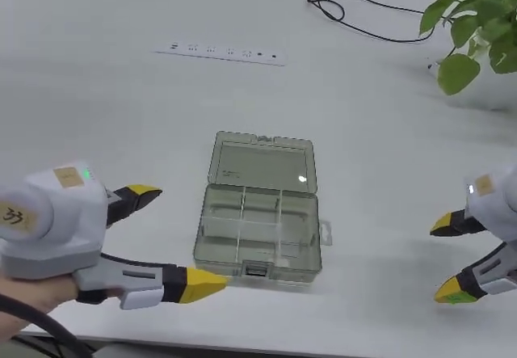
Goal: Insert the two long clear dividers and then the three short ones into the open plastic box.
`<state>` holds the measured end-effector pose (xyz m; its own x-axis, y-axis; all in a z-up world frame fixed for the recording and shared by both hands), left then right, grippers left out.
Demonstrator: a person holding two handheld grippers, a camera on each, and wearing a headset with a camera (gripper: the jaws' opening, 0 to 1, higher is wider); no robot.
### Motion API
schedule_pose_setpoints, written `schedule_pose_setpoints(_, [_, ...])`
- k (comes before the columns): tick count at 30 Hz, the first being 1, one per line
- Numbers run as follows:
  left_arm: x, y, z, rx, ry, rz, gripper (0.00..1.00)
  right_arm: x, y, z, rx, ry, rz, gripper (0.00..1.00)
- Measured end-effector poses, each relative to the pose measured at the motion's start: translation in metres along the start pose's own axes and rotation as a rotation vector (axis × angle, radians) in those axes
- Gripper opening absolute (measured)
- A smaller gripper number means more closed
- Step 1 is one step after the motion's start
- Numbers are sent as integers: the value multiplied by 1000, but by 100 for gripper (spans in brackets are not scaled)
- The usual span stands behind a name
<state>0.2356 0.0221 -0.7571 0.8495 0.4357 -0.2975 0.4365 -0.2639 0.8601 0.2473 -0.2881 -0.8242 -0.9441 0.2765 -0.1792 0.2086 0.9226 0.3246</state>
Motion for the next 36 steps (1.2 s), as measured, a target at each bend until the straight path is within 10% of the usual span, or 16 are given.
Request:
schedule_pose_setpoints(24, [2,-4,-8,-10,28,-13,99,-8,-17,14,85,-36,-270,36])
schedule_pose_setpoints(36, [1,-1,-9,-12,27,0,99,-9,-21,16,79,-26,-239,33])
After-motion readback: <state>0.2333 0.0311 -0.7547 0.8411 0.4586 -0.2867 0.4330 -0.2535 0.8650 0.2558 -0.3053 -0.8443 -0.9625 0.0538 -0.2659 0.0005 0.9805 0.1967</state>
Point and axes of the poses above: the centre of the closed fingertips' face, and the gripper's own axes: z roughly forward along the fingers, x roughly to its left, y roughly out of its top, the point moved 1 cm from there along -z, roughly backward along the fingers, and after that the axes turned 15 degrees about -y, right-handed, at the moved point
